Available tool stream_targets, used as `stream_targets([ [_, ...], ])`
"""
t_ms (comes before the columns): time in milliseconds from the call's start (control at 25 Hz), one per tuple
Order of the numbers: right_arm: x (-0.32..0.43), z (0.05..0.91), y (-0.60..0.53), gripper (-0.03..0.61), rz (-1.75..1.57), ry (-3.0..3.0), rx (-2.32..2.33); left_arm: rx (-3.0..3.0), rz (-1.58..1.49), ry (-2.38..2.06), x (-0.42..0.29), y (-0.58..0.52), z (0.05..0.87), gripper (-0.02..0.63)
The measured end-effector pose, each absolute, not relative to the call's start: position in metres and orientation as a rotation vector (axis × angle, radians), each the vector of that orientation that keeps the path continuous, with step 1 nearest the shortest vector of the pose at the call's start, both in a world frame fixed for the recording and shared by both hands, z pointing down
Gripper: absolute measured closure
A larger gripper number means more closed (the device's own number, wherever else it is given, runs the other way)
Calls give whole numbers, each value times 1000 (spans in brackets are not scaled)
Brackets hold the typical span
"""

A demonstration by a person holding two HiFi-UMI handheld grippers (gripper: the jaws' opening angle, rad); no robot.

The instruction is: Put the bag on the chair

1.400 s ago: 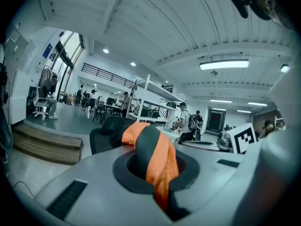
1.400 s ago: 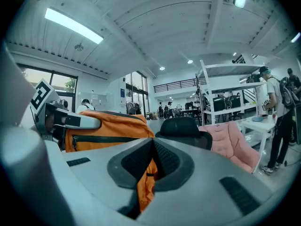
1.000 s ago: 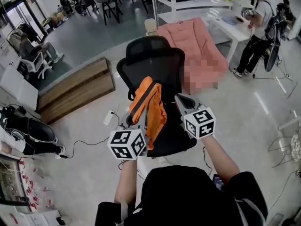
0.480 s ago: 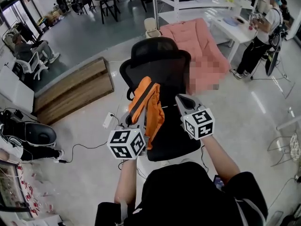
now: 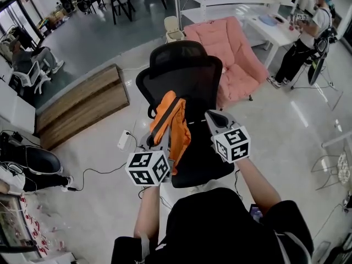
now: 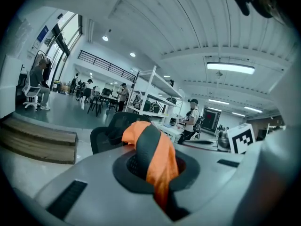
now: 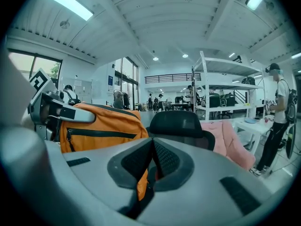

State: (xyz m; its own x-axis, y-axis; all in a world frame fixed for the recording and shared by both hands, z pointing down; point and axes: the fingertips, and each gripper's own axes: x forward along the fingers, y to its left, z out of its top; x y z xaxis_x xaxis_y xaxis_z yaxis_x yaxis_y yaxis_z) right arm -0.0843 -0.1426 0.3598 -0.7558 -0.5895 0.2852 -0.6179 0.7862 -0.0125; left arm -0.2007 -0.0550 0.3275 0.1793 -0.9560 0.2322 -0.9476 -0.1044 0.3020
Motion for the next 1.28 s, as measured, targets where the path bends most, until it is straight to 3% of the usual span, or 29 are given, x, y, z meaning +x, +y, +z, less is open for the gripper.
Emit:
stream_targets([
  [1280, -61, 464, -262, 577, 373, -2539, 886, 1958, 141, -1604, -166, -188, 446, 600],
])
